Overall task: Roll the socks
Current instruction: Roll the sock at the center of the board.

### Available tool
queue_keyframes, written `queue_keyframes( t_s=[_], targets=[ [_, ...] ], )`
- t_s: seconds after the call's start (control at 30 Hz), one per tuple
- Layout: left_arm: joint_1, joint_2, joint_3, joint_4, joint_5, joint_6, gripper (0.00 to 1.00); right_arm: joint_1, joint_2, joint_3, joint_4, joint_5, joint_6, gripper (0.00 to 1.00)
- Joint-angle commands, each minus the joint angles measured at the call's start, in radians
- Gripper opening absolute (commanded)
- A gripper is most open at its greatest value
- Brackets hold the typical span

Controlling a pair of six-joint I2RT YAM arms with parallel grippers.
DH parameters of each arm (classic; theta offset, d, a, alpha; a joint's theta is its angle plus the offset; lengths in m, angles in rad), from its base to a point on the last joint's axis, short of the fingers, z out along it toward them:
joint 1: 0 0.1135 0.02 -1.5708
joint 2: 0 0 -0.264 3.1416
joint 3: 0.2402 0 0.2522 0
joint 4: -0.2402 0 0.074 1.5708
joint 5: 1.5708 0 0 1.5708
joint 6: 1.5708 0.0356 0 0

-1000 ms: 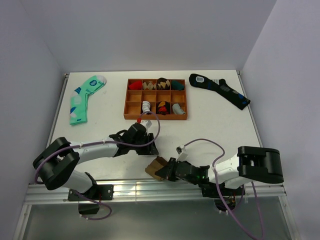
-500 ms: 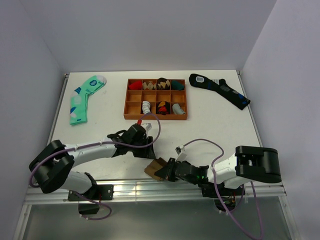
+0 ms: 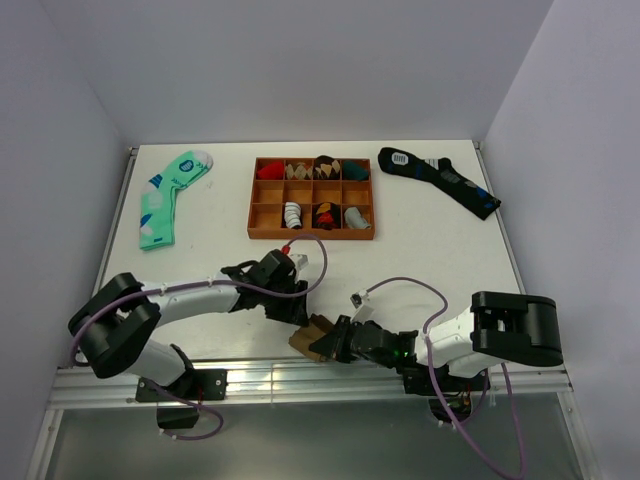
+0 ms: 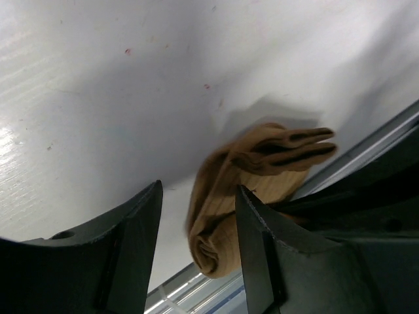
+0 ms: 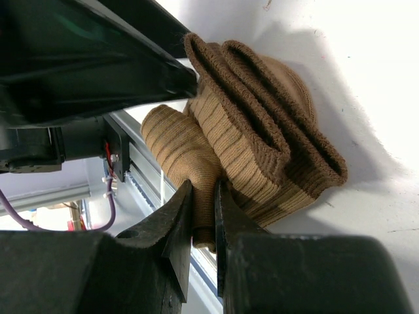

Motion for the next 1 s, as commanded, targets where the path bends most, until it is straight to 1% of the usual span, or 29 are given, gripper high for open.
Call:
queue_keyframes(
  t_s=[0.0, 0.37, 0.53, 0.63, 0.67, 0.73, 0.77, 0.8, 0.83, 0.87, 0.93, 0.97],
  targets=[
    [-0.006, 0.038, 0.042, -0.021, 0.029, 0.05, 0.54, 0.005, 0.041, -0.082, -0.258, -0.062, -0.05, 0.04],
    [-0.006, 0.179, 0.099, 0.008, 0.131, 0.107, 0.54, 0.003, 0.031, -0.074, -0.278, -0.07, -0.061, 0.04],
    [-0.006, 0.242, 0.122, 0.013, 0.151, 0.109, 0.53, 0.003, 0.027, -0.074, -0.284, -0.074, -0.066, 0.04],
    [-0.006, 0.269, 0.125, 0.013, 0.146, 0.101, 0.47, 0.002, 0.03, -0.065, -0.296, -0.077, -0.072, 0.04],
    [-0.006, 0.273, 0.122, 0.017, 0.148, 0.099, 0.39, 0.002, 0.03, -0.064, -0.302, -0.077, -0.072, 0.04],
    [-0.006, 0.275, 0.117, 0.023, 0.145, 0.086, 0.29, 0.002, 0.03, -0.059, -0.31, -0.077, -0.073, 0.04],
    [-0.006, 0.279, 0.114, 0.025, 0.144, 0.08, 0.18, 0.002, 0.03, -0.058, -0.308, -0.079, -0.076, 0.04],
    [-0.006, 0.282, 0.112, 0.03, 0.146, 0.064, 0.12, 0.0, 0.032, -0.056, -0.316, -0.079, -0.078, 0.04],
    [-0.004, 0.282, 0.114, 0.027, 0.134, 0.054, 0.06, 0.0, 0.032, -0.053, -0.318, -0.081, -0.079, 0.04],
    [-0.004, 0.287, 0.115, 0.019, 0.093, 0.041, 0.0, -0.001, 0.034, -0.05, -0.321, -0.084, -0.081, 0.03],
    [0.008, 0.285, 0.112, 0.001, 0.054, -0.002, 0.0, -0.008, 0.037, -0.029, -0.342, -0.091, -0.102, 0.03],
    [0.016, 0.275, 0.111, -0.007, -0.001, -0.017, 0.0, -0.017, 0.037, -0.015, -0.359, -0.103, -0.116, 0.02]
  ],
)
